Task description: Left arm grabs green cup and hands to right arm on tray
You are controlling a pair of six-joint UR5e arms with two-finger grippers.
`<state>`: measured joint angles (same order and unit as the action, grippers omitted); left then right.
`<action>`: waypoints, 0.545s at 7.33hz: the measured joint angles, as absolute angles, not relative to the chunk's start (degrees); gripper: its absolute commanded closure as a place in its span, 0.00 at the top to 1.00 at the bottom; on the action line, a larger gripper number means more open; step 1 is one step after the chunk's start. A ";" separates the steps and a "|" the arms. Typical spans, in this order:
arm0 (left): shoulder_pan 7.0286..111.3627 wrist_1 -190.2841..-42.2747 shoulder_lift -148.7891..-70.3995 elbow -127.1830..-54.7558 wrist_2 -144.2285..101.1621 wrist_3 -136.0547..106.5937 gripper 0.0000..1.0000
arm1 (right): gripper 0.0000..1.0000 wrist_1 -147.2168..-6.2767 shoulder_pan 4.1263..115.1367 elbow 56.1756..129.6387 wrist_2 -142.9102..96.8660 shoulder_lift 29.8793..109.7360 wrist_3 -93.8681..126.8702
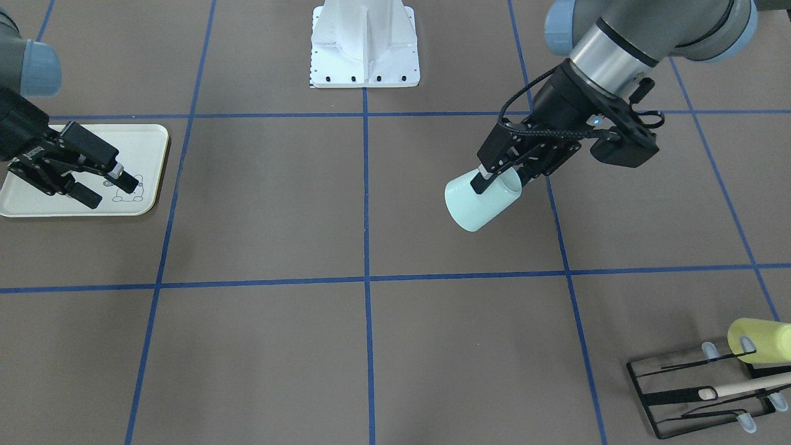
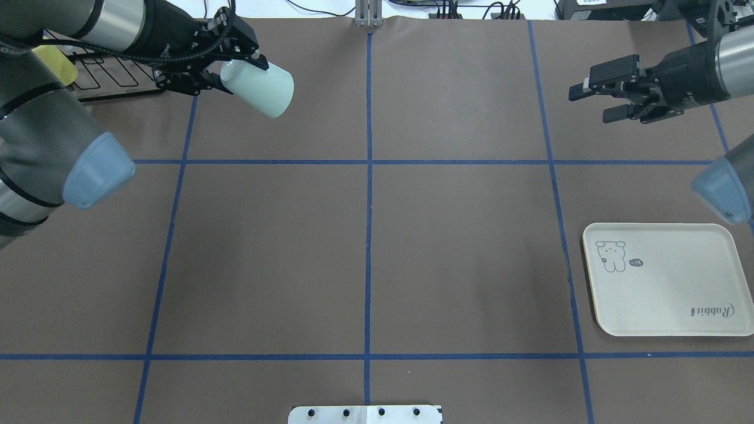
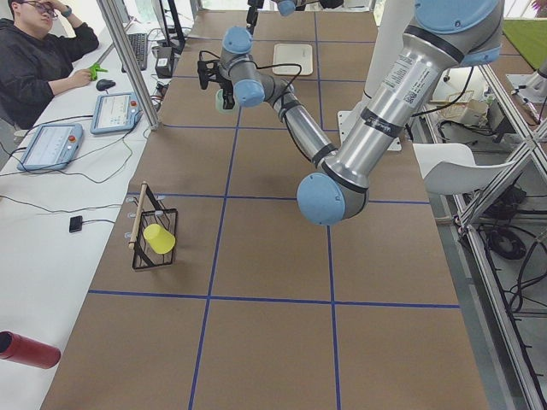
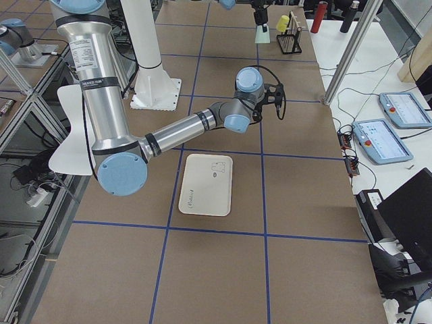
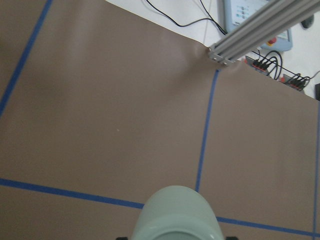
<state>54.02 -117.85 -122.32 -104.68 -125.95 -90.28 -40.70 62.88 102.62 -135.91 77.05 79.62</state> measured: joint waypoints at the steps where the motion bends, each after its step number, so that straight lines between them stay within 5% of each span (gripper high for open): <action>1: 53.56 -122.23 -122.16 -105.17 -128.48 -95.01 0.02 | 1.00 -37.05 62.04 102.80 -135.92 75.51 85.10; 4: 52.43 -127.64 -122.38 -107.88 -137.47 -104.35 0.03 | 1.00 -22.19 57.76 103.07 -134.39 71.67 100.46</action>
<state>52.43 -127.64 -122.38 -107.88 -137.47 -104.35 -22.19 57.76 103.07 -134.39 71.67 100.46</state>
